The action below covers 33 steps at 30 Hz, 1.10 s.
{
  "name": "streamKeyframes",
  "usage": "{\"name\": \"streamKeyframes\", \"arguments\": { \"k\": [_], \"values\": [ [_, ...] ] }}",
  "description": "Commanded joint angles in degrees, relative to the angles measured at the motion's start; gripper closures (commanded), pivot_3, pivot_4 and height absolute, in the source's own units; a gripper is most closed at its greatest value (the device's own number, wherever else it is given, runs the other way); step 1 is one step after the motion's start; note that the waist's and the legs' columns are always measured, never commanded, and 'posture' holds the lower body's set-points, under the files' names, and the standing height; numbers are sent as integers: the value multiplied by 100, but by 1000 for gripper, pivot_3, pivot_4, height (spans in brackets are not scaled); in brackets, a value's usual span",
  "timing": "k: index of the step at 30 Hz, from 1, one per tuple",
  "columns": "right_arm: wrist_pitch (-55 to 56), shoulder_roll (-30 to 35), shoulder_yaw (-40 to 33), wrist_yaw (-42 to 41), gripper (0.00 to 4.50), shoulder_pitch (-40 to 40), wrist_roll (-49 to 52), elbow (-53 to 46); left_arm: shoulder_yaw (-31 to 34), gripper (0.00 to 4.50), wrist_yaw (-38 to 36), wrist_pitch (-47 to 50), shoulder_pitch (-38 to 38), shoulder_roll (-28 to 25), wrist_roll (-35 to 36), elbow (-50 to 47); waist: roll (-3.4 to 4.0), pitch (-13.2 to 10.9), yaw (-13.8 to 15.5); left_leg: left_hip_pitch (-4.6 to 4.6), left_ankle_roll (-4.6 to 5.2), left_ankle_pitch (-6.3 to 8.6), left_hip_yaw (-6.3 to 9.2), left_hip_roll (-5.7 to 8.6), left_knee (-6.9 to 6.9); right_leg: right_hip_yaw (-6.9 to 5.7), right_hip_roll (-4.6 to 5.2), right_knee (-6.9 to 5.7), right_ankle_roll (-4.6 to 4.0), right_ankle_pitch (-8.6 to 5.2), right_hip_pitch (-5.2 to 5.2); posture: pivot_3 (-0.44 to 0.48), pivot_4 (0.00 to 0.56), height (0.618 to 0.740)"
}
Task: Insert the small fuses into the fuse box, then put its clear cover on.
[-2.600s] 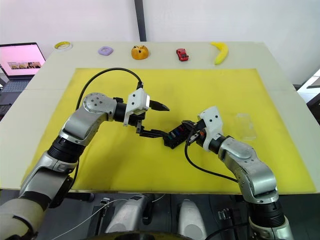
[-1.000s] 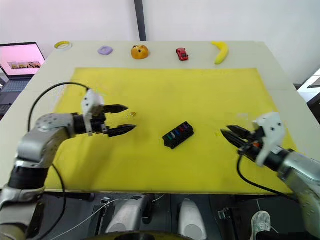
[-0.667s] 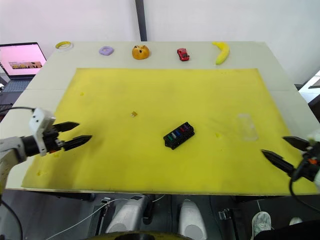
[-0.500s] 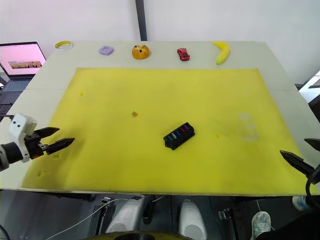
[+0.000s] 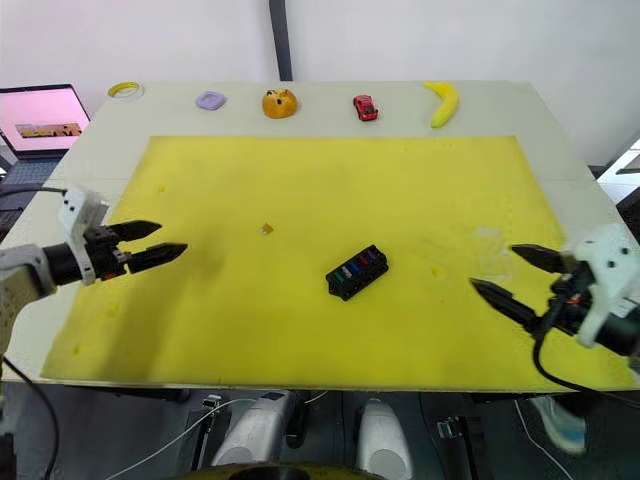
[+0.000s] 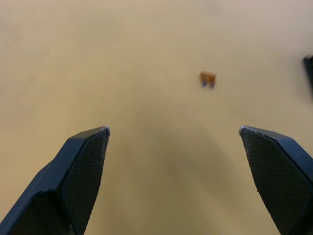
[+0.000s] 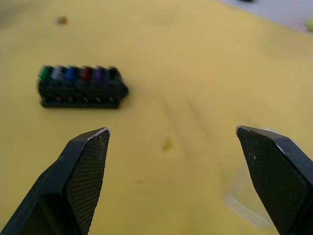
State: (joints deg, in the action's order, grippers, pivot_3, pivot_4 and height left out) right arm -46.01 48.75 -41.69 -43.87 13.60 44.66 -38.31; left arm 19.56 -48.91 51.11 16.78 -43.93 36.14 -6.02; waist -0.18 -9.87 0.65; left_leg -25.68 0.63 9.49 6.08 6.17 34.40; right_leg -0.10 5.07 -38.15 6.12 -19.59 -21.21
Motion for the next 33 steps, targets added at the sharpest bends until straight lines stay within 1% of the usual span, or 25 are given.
{"name": "streamKeyframes", "arguments": {
  "k": [1, 4, 6, 9, 13, 17, 21, 25, 28, 33],
  "values": [
    [-277, -139, 269, 633, 111, -382, 754, -641, 311, 0, 662, 639, 47, 490, 608, -366, -2, -1, -10, -1, 0, 0, 0, 0, 0, 0, 0, -2, 1, 0, -1, 0, 150, 735],
    [-445, -254, 961, 1266, 111, -937, 1350, -1086, 666, 0, 1564, 1395, 163, 1155, 1163, -598, -5, -1, -18, -1, 1, -1, 0, -1, 2, -1, -2, -9, 3, 1, -2, 0, 150, 735],
    [-496, -285, 1290, 1551, 111, -1227, 1641, -1185, 782, 0, 2008, 1731, 243, 1471, 1434, -708, -6, -2, -2, 0, 1, -2, 0, -1, 4, -1, -2, -10, 3, 1, -1, 0, 150, 735],
    [-494, -361, 1770, 1909, 111, -1676, 2023, -1148, 1027, 0, 2780, 2279, 477, 2128, 2062, -820, -10, -1, 25, -1, 2, -1, 1, 3, 17, -3, -2, -10, 4, 2, 6, 0, 150, 735],
    [-455, -395, 2367, 2114, 111, -2045, 1971, -1009, 1247, 0, 3700, 2738, 601, 2829, 2733, -876, -20, 1, 7, -4, 14, 6, 6, 6, 48, -10, -3, -10, 12, 6, 21, 0, 150, 735],
    [-383, -427, 2708, 2201, 111, -2226, 1837, -886, 1370, 0, 4424, 2787, 623, 3265, 3226, -818, -20, 1, 7, -3, 13, 6, 6, 5, 48, -11, -5, -13, 12, 6, 21, 0, 150, 735],
    [-313, -410, 2835, 2229, 111, -2205, 1740, -840, 1307, 0, 4887, 2682, 574, 3454, 3475, -683, -21, 1, 14, -3, 13, 6, 5, 6, 51, -11, -6, -14, 13, 7, 24, 0, 150, 735],
    [-292, -387, 2870, 2222, 111, -2195, 1710, -805, 1484, 0, 5494, 2301, 658, 3703, 3849, -346, -21, 2, 19, -2, 13, 6, 6, 7, 57, -11, -6, -16, 13, 7, 25, 0, 150, 735],
    [-286, -359, 2893, 2199, 111, -2194, 1731, -811, 1428, 0, 5733, 2183, 591, 3637, 4085, -319, -22, 2, 12, -3, 13, 6, 6, 7, 57, -11, -6, -16, 13, 7, 25, 0, 150, 735],
    [-252, -400, 3107, 2162, 111, -2352, 1611, -747, 1157, 0, 5722, 2026, 452, 3472, 4239, -290, -21, 2, 10, -2, 13, 6, 5, 6, 56, -11, -7, -17, 13, 7, 24, 0, 150, 735]
  ]
}}
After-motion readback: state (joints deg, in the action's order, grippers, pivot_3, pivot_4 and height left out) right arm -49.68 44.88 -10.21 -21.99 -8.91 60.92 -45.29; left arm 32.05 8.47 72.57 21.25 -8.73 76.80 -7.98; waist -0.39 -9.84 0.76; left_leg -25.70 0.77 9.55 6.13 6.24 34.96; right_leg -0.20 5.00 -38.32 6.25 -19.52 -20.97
